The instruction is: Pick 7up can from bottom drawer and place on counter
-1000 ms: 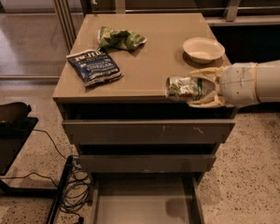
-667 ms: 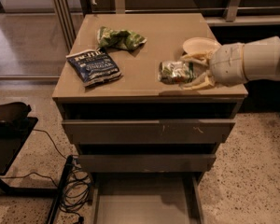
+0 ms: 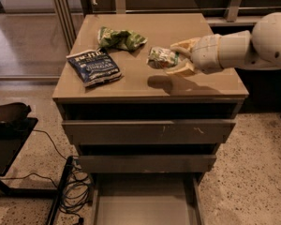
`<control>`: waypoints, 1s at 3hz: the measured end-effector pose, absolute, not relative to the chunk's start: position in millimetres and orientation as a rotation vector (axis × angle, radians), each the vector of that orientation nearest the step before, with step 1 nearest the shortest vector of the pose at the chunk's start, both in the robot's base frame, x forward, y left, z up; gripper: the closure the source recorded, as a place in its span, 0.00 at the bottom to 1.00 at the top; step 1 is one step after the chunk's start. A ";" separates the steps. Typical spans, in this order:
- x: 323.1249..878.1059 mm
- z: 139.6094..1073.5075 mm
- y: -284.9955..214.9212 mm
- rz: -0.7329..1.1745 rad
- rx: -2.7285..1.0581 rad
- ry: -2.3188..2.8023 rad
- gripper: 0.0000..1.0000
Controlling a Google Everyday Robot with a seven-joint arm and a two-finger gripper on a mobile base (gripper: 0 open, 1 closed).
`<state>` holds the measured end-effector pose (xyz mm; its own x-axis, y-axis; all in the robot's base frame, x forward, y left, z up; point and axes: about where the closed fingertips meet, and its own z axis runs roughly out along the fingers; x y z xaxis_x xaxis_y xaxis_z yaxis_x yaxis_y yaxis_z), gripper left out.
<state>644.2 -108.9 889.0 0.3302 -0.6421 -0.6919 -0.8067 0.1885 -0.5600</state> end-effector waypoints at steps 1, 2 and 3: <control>669.0 883.5 -100.9 0.262 -1.428 1.426 1.00; 684.9 876.3 -98.6 0.308 -1.365 1.473 1.00; 689.1 863.0 -100.0 0.322 -1.347 1.524 1.00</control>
Offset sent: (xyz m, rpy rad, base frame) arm 0.0601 0.0068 -0.0193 0.1843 0.1570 -0.1284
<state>689.1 -100.0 863.0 0.1590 -0.5734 -0.8037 -0.8494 0.3355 -0.4073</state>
